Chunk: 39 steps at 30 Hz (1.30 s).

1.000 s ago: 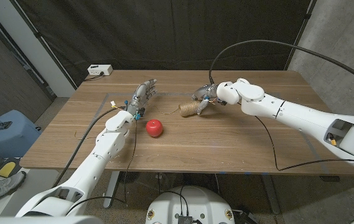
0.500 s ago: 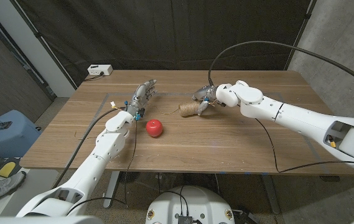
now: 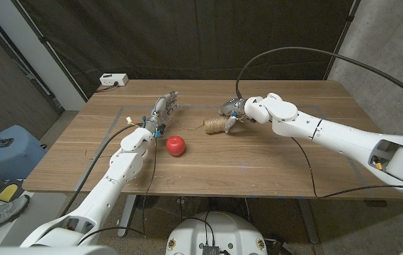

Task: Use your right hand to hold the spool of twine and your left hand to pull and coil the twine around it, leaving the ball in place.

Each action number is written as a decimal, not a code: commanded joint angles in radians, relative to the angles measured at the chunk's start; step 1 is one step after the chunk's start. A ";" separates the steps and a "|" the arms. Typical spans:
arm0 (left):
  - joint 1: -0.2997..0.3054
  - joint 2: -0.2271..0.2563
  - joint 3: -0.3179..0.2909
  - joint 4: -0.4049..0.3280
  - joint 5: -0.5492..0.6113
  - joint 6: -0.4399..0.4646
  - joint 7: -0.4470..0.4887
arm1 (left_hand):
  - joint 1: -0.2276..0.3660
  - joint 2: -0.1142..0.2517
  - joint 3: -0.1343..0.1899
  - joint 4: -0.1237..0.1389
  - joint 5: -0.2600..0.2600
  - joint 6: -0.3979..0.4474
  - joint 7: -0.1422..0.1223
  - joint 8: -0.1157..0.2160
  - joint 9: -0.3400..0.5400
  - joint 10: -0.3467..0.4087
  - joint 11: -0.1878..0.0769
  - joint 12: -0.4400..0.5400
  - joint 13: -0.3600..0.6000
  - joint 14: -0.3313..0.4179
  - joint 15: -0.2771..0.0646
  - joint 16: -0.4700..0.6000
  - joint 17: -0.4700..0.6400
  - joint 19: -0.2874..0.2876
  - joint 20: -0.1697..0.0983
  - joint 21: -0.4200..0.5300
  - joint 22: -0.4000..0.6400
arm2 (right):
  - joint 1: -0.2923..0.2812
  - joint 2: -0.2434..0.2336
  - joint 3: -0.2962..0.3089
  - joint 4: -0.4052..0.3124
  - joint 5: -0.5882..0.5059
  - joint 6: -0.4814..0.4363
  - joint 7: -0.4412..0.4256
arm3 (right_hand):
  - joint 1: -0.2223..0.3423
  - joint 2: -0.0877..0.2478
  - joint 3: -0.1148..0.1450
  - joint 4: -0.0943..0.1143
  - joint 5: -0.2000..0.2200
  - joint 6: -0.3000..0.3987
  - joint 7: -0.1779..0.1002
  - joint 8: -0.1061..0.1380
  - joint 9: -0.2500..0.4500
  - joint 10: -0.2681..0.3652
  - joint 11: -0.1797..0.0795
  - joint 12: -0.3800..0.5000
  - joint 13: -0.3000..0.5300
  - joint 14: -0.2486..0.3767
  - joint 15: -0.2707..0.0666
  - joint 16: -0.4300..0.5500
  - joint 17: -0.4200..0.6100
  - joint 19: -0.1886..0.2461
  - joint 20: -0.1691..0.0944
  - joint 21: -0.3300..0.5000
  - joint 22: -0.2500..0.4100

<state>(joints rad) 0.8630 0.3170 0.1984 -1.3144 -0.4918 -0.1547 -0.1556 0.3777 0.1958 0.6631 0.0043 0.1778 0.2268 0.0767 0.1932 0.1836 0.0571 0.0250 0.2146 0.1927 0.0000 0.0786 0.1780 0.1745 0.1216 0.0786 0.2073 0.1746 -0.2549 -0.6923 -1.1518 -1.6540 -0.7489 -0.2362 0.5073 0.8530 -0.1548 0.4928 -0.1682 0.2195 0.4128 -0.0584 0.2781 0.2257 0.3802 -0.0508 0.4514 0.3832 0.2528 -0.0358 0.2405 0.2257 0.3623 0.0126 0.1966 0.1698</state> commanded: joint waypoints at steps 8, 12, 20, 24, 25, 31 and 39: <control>0.004 -0.012 0.003 0.002 -0.007 -0.010 -0.010 | 0.011 0.001 0.002 0.008 0.005 0.011 0.000 -0.001 0.005 0.009 0.006 0.000 0.005 0.002 0.009 0.010 0.003 0.004 0.002 -0.002 0.006 | 0.005 -0.004 -0.002 -0.060 -0.012 -0.049 0.081 | -0.006 -0.005 0.002 0.010 0.003 -0.045 0.023 -0.019 0.005 -0.052 0.028 -0.011 0.012 -0.023 -0.050 -0.014 0.009 0.009 0.000 0.002 0.004; 0.004 -0.014 0.002 0.005 -0.009 -0.014 -0.012 | 0.012 0.002 0.002 0.008 0.005 0.011 0.000 -0.001 0.005 0.009 0.007 0.000 0.005 0.002 0.009 0.010 0.003 0.004 0.002 -0.002 0.006 | 0.005 0.001 -0.003 -0.068 -0.013 -0.059 0.093 | -0.009 -0.005 0.001 0.011 0.002 -0.059 0.027 -0.026 0.005 -0.068 0.030 -0.015 0.016 -0.033 -0.044 -0.019 0.011 0.007 0.002 0.000 0.004; 0.006 -0.019 -0.001 0.014 -0.017 -0.022 -0.020 | 0.013 0.001 0.002 0.009 0.005 0.010 0.001 -0.001 0.005 0.009 0.006 -0.001 0.005 0.003 0.009 0.010 0.003 0.005 0.002 -0.001 0.006 | 0.009 0.013 -0.009 -0.076 -0.013 -0.074 0.110 | -0.011 -0.006 0.000 0.011 0.002 -0.071 0.032 -0.032 0.006 -0.080 0.038 -0.016 0.020 -0.040 -0.040 -0.023 0.012 0.002 0.005 -0.002 0.004; 0.008 -0.020 -0.002 0.017 -0.019 -0.027 -0.023 | 0.013 0.001 0.003 0.010 0.005 0.010 0.001 -0.002 0.005 0.009 0.005 -0.001 0.005 0.003 0.009 0.010 0.003 0.005 0.002 -0.001 0.006 | 0.011 0.022 -0.014 -0.076 -0.015 -0.081 0.116 | -0.014 -0.005 -0.001 0.011 0.001 -0.076 0.033 -0.035 0.007 -0.090 0.037 -0.019 0.022 -0.044 -0.038 -0.025 0.013 0.000 0.004 -0.002 0.004; 0.008 -0.020 -0.003 0.018 -0.019 -0.029 -0.023 | 0.013 0.001 0.003 0.010 0.005 0.011 0.001 -0.002 0.005 0.009 0.006 -0.001 0.005 0.003 0.010 0.010 0.003 0.005 0.001 -0.001 0.006 | 0.012 0.024 -0.015 -0.075 -0.016 -0.082 0.117 | -0.014 -0.005 -0.001 0.011 0.001 -0.080 0.036 -0.037 0.007 -0.091 0.038 -0.019 0.023 -0.044 -0.038 -0.025 0.013 -0.002 0.005 -0.003 0.004; 0.012 -0.021 -0.007 0.021 -0.024 -0.033 -0.027 | 0.014 0.001 0.003 0.010 0.005 0.010 0.001 -0.002 0.005 0.010 0.006 -0.001 0.005 0.003 0.010 0.010 0.003 0.006 0.001 -0.001 0.006 | 0.017 0.035 -0.024 -0.073 -0.021 -0.088 0.121 | -0.013 -0.005 -0.001 0.010 0.001 -0.078 0.036 -0.037 0.008 -0.089 0.041 -0.016 0.026 -0.044 -0.038 -0.025 0.014 -0.003 0.007 -0.003 0.005; 0.023 -0.018 -0.012 0.012 -0.025 -0.034 -0.026 | 0.015 0.001 0.003 0.011 0.005 0.012 0.001 -0.002 0.005 0.009 0.006 -0.001 0.005 0.004 0.010 0.010 0.003 0.006 0.002 -0.001 0.006 | 0.010 0.034 -0.027 -0.070 -0.023 -0.076 0.091 | 0.004 -0.002 0.007 0.003 0.005 -0.005 0.020 -0.011 0.013 -0.013 0.020 0.026 0.040 0.016 -0.061 -0.008 0.016 0.015 0.002 0.003 0.004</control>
<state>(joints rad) 0.8746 0.2979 0.1935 -1.2979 -0.5132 -0.1840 -0.1805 0.3819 0.2000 0.6644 0.0116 0.1778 0.2268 0.0767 0.1932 0.1836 0.0626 0.0304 0.2147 0.1927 0.0000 0.0785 0.1780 0.1744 0.1215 0.0786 0.2073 0.1794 -0.2421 -0.6643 -1.1718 -1.7260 -0.7672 -0.3160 0.6190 0.8488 -0.1589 0.4939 -0.1611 0.2194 0.3927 -0.0351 0.2591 0.2351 0.3510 -0.0287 0.4669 0.4191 0.2565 -0.0398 0.2269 0.2397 0.3678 0.0144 0.1966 0.1697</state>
